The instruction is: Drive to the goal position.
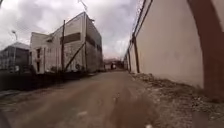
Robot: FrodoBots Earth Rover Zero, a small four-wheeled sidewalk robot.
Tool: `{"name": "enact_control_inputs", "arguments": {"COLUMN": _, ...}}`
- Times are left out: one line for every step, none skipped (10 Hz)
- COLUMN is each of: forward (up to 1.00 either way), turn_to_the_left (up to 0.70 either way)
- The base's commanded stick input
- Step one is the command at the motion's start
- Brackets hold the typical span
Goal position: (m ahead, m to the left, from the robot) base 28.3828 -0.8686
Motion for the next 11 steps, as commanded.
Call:
{"name": "enact_control_inputs", "arguments": {"forward": 0.70, "turn_to_the_left": 0.00}}
{"name": "enact_control_inputs", "arguments": {"forward": 0.70, "turn_to_the_left": 0.00}}
{"name": "enact_control_inputs", "arguments": {"forward": 0.70, "turn_to_the_left": 0.00}}
{"name": "enact_control_inputs", "arguments": {"forward": 0.70, "turn_to_the_left": 0.00}}
{"name": "enact_control_inputs", "arguments": {"forward": 0.70, "turn_to_the_left": 0.00}}
{"name": "enact_control_inputs", "arguments": {"forward": 0.70, "turn_to_the_left": 0.00}}
{"name": "enact_control_inputs", "arguments": {"forward": 0.70, "turn_to_the_left": 0.00}}
{"name": "enact_control_inputs", "arguments": {"forward": 0.70, "turn_to_the_left": 0.00}}
{"name": "enact_control_inputs", "arguments": {"forward": 0.70, "turn_to_the_left": 0.00}}
{"name": "enact_control_inputs", "arguments": {"forward": 0.70, "turn_to_the_left": 0.00}}
{"name": "enact_control_inputs", "arguments": {"forward": 0.70, "turn_to_the_left": 0.00}}
